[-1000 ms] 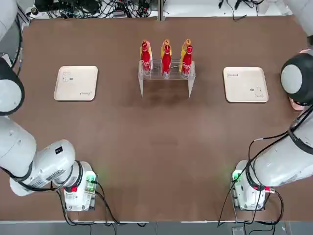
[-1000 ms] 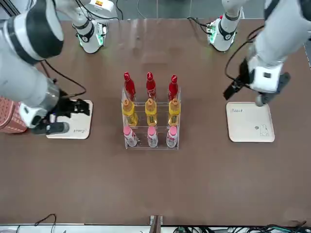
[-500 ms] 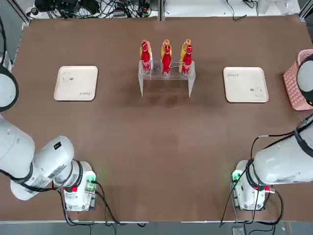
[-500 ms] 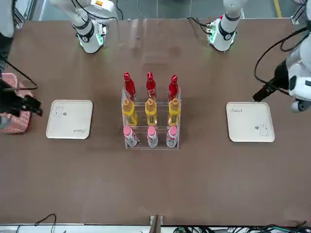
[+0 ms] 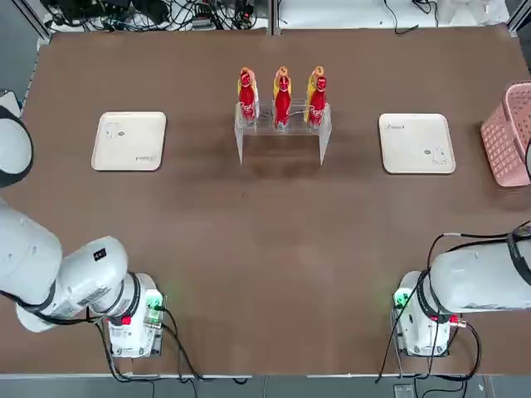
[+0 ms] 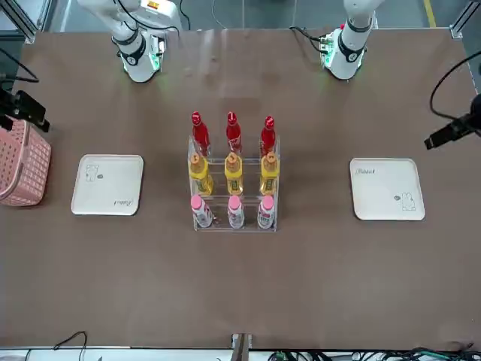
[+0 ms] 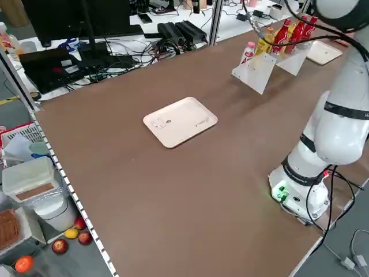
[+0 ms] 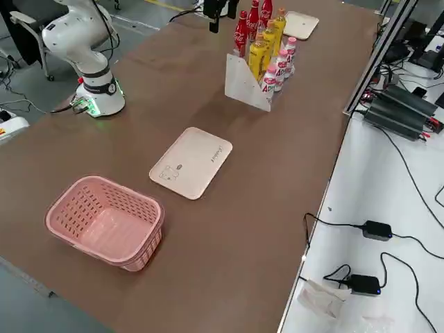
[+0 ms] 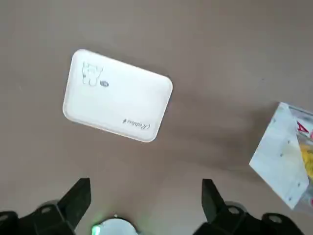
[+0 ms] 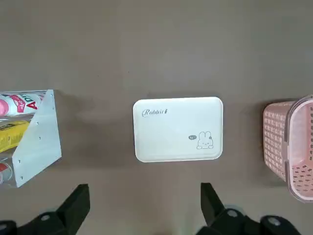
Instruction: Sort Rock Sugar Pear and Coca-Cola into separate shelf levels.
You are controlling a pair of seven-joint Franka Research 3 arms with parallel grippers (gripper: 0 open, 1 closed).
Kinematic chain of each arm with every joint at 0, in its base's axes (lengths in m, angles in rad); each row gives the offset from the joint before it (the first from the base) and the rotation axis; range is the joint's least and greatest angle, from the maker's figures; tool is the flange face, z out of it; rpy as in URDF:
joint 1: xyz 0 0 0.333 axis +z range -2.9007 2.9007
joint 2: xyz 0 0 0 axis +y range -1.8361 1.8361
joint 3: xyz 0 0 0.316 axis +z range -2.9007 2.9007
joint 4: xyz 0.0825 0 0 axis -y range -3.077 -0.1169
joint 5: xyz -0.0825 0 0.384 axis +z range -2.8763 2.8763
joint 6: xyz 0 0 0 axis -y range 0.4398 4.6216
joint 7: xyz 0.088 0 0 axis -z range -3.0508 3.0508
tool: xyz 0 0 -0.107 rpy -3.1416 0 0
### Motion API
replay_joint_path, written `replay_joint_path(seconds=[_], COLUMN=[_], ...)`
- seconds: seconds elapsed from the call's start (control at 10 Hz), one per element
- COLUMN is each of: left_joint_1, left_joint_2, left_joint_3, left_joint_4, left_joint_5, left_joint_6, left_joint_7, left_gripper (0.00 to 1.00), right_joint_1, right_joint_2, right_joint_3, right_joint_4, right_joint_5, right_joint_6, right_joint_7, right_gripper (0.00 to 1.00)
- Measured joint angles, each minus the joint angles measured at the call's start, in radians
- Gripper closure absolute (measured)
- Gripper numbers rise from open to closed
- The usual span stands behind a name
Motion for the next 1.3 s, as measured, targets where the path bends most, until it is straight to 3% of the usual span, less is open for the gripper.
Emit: replay_joint_path(seconds=[0.1, 0.2, 0.3, 0.4, 0.7, 1.3], left_joint_1=[-0.125, -0.216, -0.267, -0.287, -0.301, -0.301], left_joint_2=[-0.047, -0.081, -0.099, -0.103, -0.093, -0.097], left_joint_3=[0.146, 0.240, 0.289, 0.302, 0.256, 0.236], left_joint_4=[0.000, -0.001, -0.004, -0.005, -0.012, -0.012], left_joint_5=[-0.014, -0.022, -0.030, -0.031, -0.032, 0.009], left_joint_6=[-0.001, -0.003, -0.004, -0.004, 0.000, 0.003], left_joint_7=[0.059, 0.083, 0.090, 0.092, 0.087, 0.101], left_gripper=[0.00, 0.00, 0.00, 0.00, 0.00, 0.00], right_joint_1=[0.002, 0.004, 0.005, 0.005, 0.006, 0.009], right_joint_2=[0.000, 0.000, 0.000, -0.001, -0.005, -0.014], right_joint_3=[0.001, 0.002, 0.002, 0.002, 0.002, 0.002], right_joint_4=[-0.003, -0.006, -0.013, -0.028, -0.075, -0.080], right_joint_5=[0.000, 0.000, 0.000, 0.000, 0.000, 0.000], right_joint_6=[-0.002, -0.001, 0.007, 0.029, 0.087, 0.091], right_joint_7=[0.008, 0.016, 0.017, 0.018, 0.018, 0.018], right_gripper=[0.00, 0.00, 0.00, 0.00, 0.00, 0.00])
